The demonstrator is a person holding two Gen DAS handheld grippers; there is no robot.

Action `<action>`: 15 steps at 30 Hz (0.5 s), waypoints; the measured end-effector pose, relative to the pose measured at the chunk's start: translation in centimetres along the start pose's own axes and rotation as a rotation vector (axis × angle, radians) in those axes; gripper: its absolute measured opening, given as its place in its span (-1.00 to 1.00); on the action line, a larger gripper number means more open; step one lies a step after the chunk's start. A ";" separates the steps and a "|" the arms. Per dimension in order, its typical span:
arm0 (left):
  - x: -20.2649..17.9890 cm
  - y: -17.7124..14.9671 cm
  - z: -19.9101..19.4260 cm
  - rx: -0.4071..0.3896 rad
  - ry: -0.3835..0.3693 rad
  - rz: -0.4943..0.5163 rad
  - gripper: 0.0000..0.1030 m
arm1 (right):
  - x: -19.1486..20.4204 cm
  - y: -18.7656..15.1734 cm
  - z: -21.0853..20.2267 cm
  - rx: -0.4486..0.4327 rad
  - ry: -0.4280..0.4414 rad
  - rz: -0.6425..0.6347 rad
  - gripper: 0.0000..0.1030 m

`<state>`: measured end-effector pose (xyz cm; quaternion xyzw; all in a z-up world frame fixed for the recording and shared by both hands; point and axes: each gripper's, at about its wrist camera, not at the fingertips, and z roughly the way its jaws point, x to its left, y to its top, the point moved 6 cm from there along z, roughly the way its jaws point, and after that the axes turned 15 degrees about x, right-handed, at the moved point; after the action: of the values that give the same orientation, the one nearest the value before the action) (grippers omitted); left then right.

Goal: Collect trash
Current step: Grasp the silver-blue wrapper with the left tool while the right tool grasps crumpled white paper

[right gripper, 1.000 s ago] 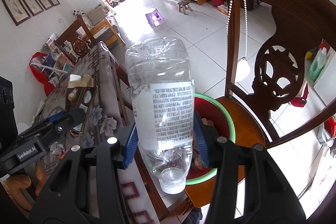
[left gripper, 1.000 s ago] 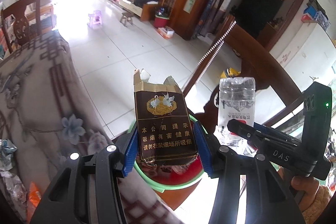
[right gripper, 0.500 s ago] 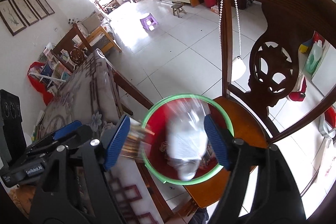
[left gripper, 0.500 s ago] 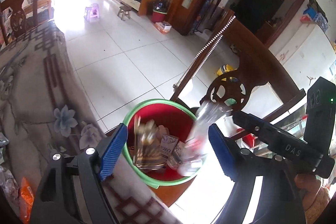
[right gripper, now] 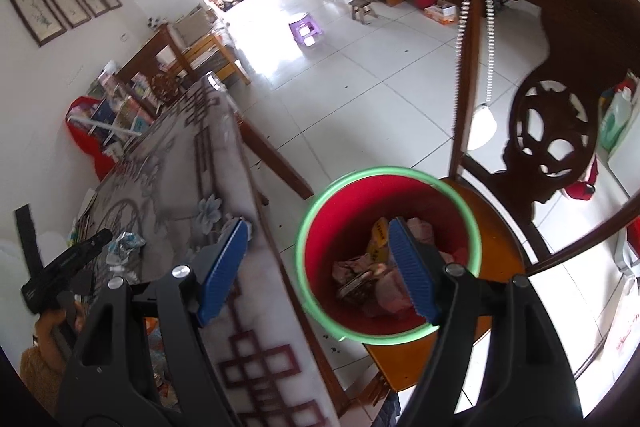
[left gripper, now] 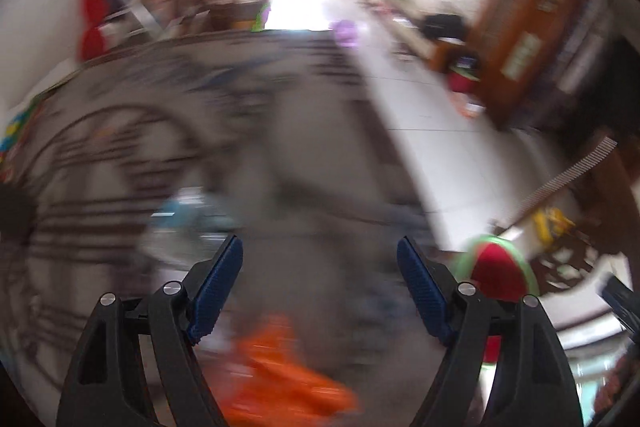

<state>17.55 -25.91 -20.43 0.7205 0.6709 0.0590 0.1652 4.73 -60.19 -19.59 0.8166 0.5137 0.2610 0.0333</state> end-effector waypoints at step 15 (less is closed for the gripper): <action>9.0 1.7 6.0 0.162 -0.031 -0.073 -0.57 | 11.0 -4.9 2.8 0.108 0.044 -0.194 0.38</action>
<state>21.84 -18.07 -26.77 0.7074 0.6966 -0.0125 0.1189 5.69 -47.82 -19.28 0.7576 0.6045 0.2463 0.0029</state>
